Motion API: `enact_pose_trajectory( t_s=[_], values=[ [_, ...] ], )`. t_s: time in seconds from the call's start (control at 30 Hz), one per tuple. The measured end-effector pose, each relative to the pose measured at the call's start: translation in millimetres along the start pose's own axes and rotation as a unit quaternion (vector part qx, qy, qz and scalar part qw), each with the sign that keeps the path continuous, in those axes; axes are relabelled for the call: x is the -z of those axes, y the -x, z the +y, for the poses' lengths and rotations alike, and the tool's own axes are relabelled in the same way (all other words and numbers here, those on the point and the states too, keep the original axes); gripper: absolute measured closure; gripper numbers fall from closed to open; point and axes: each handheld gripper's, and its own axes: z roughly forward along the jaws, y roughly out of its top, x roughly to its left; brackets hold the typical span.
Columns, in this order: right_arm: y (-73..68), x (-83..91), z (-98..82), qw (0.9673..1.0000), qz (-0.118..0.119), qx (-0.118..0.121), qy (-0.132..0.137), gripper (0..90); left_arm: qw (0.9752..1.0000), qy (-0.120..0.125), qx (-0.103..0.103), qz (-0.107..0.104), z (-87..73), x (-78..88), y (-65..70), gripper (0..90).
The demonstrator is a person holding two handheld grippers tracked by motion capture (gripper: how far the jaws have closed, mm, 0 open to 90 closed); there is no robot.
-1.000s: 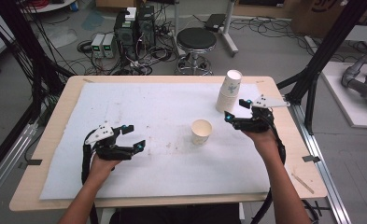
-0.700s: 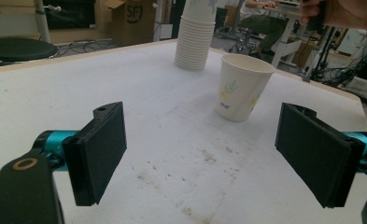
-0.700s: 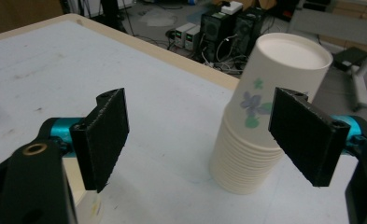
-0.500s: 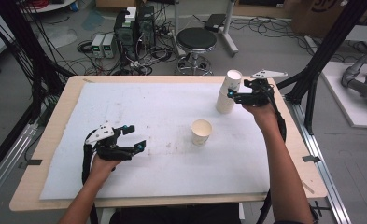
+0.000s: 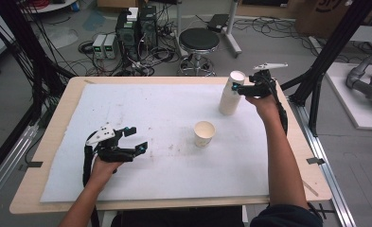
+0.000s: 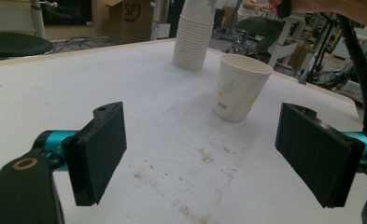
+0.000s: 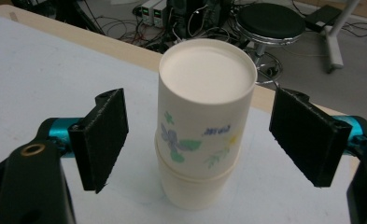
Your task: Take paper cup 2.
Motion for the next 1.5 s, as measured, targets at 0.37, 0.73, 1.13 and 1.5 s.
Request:
enact_pose_trajectory(
  t_s=[0.37, 0.73, 1.13, 1.5],
  values=[
    [1.6, -31.8, 8.6, 0.9996, -0.005, -0.011, -0.025, 20.3, 1.0, 0.0, 0.004, 0.0, -0.9, 0.9, -1.8, 16.5],
    [1.5, -40.8, 10.5, 0.9987, -0.01, -0.007, -0.049, 31.6, 1.0, -0.003, 0.005, -0.002, -1.2, 0.1, -1.2, 16.7],
    [3.6, -27.3, 14.5, 0.9996, -0.003, -0.02, -0.019, 32.3, 1.0, -0.006, 0.005, -0.004, -1.4, -0.4, -0.9, 16.7],
    [6.9, -1.0, 22.5, 0.9994, 0.004, -0.02, 0.027, 33.2, 1.0, -0.007, 0.004, -0.004, -1.3, -0.1, -1.0, 16.9]
  ],
)
